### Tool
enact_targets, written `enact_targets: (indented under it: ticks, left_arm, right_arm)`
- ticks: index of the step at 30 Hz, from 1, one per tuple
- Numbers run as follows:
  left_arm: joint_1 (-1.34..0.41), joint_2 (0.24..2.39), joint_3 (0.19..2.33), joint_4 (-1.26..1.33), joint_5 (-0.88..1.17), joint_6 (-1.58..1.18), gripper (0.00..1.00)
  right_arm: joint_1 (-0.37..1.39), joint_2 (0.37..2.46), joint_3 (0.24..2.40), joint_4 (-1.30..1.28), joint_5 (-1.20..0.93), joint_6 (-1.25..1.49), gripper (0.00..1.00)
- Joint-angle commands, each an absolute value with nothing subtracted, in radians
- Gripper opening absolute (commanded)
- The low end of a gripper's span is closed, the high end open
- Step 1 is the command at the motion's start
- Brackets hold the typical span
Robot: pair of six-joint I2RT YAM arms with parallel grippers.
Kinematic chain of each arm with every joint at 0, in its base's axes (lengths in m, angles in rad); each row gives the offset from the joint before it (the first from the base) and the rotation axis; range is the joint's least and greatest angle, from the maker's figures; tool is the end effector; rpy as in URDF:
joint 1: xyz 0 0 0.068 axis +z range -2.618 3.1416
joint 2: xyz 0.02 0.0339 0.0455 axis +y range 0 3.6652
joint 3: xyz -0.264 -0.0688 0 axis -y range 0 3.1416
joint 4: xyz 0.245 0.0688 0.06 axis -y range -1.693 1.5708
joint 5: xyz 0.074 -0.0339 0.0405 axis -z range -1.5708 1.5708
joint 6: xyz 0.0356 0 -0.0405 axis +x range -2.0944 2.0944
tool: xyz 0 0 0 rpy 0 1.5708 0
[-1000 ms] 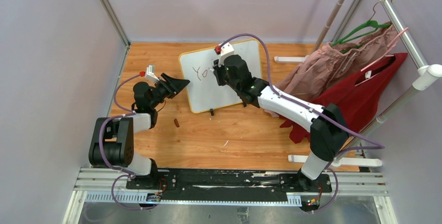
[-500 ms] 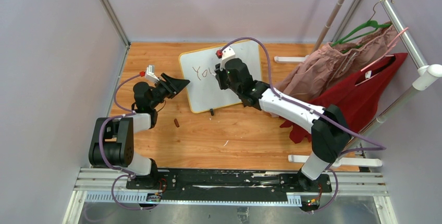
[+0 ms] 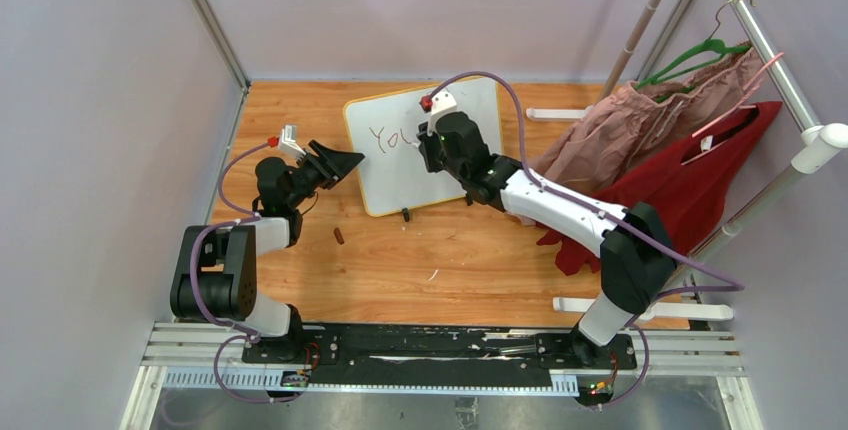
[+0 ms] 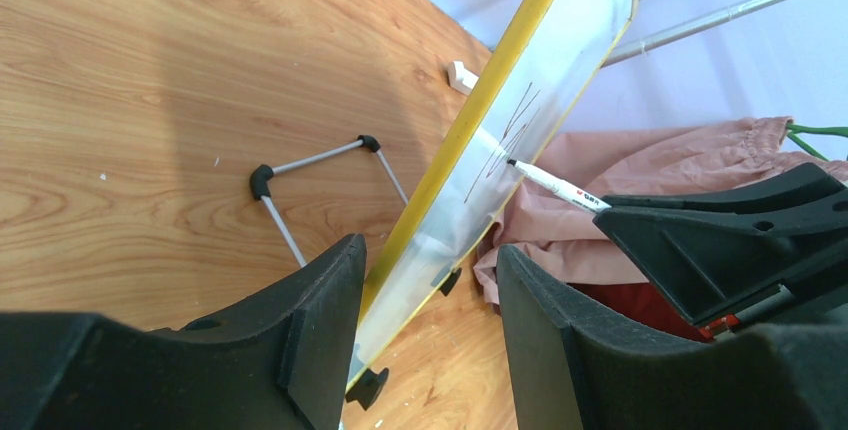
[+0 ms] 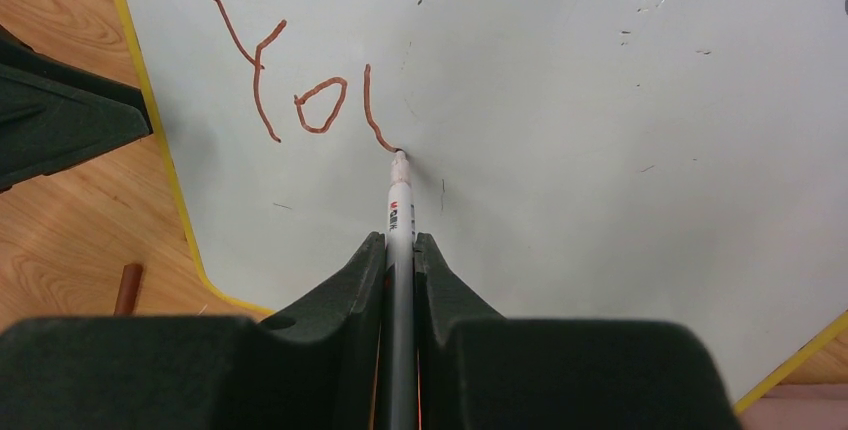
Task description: Write a sentence on the whiteboard
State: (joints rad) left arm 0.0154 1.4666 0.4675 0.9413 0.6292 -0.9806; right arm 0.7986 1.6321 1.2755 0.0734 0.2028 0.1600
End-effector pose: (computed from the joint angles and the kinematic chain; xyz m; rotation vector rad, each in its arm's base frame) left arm 0.2785 -0.0167 0.1966 -0.3517 1.7346 -1.2287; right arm 0.2781 0.2753 0.3173 -0.4514 1.8202 0.4783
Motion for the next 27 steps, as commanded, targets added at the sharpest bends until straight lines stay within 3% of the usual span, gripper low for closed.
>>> enact_targets:
  ticks: [1,27]
  left_arm:
    - [0.011,1.453,0.48,0.982,0.646,-0.979,0.56]
    - [0.011,1.461,0.477,1.003,0.65,-0.989,0.55]
  right_arm:
    - [0.766,1.612,1.289,0.048,0.251,0.155,0.0]
    - [0.762,1.653,1.389,0.048,0.247,0.139,0.0]
